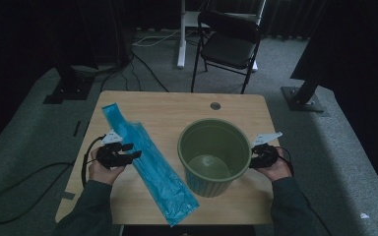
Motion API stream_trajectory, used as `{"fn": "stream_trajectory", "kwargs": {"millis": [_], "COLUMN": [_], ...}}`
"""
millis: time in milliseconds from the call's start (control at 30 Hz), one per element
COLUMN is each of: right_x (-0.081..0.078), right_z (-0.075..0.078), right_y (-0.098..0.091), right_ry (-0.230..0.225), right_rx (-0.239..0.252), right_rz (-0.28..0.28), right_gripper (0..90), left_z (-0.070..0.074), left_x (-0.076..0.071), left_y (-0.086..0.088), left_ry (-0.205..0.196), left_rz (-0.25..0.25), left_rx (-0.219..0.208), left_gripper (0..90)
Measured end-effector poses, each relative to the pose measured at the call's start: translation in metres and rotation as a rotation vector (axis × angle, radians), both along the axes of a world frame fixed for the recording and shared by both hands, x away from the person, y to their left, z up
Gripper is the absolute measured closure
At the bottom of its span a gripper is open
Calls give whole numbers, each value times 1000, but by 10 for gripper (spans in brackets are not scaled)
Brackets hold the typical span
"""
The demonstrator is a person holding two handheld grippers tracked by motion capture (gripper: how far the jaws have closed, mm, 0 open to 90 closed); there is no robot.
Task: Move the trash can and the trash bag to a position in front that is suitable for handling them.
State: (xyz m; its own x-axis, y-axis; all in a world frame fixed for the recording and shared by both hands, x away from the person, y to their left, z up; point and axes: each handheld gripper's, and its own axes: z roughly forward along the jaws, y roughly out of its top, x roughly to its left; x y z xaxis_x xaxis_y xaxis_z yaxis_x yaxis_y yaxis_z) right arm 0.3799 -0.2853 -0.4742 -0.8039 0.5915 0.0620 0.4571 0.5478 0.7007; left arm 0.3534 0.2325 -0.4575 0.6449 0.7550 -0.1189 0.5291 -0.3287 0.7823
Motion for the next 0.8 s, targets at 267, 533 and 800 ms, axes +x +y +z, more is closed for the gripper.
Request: {"fn": "stream_trajectory", "kwargs": {"millis": [267, 533, 800], "right_x": [-2, -2, -8], "right_z": [1, 2, 12], "right_y": [1, 11, 3], "right_ry": [1, 4, 17], "right_rx": [-2, -12, 25], "right_rz": [14, 14, 76], "right_gripper": [523, 522, 511], "left_z": [-2, 1, 4], "left_x": [1, -8, -13], "left_y": [-3, -26, -43], "left_ry": [23, 26, 18], "left_rz": [-28, -126, -177], "left_rx": [-5, 7, -11], "left_gripper": [478, 475, 473]}}
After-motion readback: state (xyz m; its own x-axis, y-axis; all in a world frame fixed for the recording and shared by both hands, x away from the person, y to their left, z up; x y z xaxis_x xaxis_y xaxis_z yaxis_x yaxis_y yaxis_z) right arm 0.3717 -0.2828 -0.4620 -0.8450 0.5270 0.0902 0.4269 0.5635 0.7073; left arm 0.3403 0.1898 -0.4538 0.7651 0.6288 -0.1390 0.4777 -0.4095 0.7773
